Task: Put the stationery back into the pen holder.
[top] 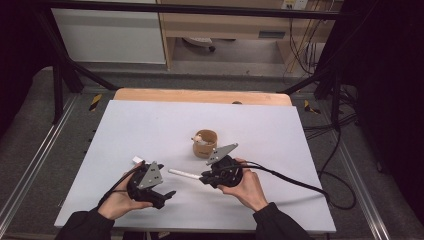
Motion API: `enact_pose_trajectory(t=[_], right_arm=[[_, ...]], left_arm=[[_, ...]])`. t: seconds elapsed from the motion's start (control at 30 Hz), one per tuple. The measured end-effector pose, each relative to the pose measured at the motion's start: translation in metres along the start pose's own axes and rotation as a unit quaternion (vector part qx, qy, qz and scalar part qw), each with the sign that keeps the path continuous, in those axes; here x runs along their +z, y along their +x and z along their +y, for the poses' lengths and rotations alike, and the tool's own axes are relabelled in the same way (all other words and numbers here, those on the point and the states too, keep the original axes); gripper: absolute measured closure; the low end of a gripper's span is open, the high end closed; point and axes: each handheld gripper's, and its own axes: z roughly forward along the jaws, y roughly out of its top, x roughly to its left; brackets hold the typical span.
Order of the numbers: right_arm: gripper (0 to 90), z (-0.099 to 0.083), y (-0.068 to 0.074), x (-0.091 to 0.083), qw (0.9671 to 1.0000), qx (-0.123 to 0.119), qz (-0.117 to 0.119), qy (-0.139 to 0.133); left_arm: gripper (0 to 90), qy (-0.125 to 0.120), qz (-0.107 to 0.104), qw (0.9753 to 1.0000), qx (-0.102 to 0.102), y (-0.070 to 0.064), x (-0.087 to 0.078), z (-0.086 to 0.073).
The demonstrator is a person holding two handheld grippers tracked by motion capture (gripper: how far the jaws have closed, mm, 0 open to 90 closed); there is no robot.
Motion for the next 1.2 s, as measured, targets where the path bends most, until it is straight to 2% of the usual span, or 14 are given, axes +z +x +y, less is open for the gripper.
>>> enact_pose_trajectory(t=[0.17, 0.27, 0.4, 0.57, 0.67, 0.77, 0.8, 0.83, 0.87, 0.93, 1.0, 1.03, 1.1, 1.2], right_arm=[[78.8, 0.0, 0.0, -0.007, 1.0, -0.004, 0.005, 0.0], [78.8, 0.001, 0.001, -0.008, 1.0, -0.002, 0.01, 0.0], [78.9, 0.0, 0.001, -0.008, 0.9999, -0.004, 0.013, 0.005], [78.8, 0.001, 0.001, -0.009, 0.9999, -0.002, 0.014, 0.001], [78.8, 0.001, 0.001, -0.009, 0.9999, 0.0, 0.017, 0.001], [78.8, 0.001, 0.001, -0.009, 0.9999, -0.001, 0.017, 0.002], [78.8, 0.001, 0.001, -0.009, 0.9998, -0.002, 0.017, 0.005], [78.8, 0.001, 0.001, -0.009, 0.9998, -0.003, 0.018, 0.006], [78.8, 0.001, 0.002, -0.009, 0.9998, 0.0, 0.017, 0.007], [78.8, 0.001, 0.002, -0.009, 0.9998, 0.0, 0.019, 0.008], [78.8, 0.0, 0.002, -0.008, 0.9998, -0.001, 0.02, 0.009], [78.8, 0.0, 0.002, -0.008, 0.9997, -0.002, 0.022, 0.009], [78.7, 0.0, 0.001, -0.007, 0.9997, -0.003, 0.024, 0.009], [78.6, 0.0, 0.002, -0.007, 0.9996, -0.003, 0.026, 0.011]], left_arm=[[20.1, 0.0, -0.006, 0.9983, 0.058, -0.006, 0.012, 0.019], [26.5, 0.001, -0.003, 0.9958, 0.092, -0.009, 0.02, 0.029], [34.3, 0.0, -0.01, 0.9922, 0.124, -0.013, 0.029, 0.038], [47.6, 0.0, -0.011, 0.9845, 0.175, -0.019, 0.036, 0.044], [56.5, -0.019, -0.018, 0.9821, 0.186, -0.023, 0.039, 0.045], [64.3, -0.021, -0.022, 0.9786, 0.203, -0.026, 0.04, 0.047], [66.1, -0.018, -0.02, 0.9761, 0.216, -0.026, 0.04, 0.047], [67.8, -0.023, -0.021, 0.9766, 0.213, -0.027, 0.041, 0.047], [69.4, -0.012, -0.017, 0.973, 0.23, -0.026, 0.039, 0.048], [72.6, -0.015, -0.015, 0.9719, 0.235, -0.026, 0.039, 0.048], [74.7, -0.011, -0.014, 0.9691, 0.246, -0.026, 0.038, 0.048], [75.2, -0.015, -0.016, 0.9696, 0.244, -0.027, 0.039, 0.047], [76.0, -0.005, -0.015, 0.965, 0.262, -0.026, 0.038, 0.048], [77.1, 0.008, -0.016, 0.9596, 0.281, -0.026, 0.037, 0.049]])
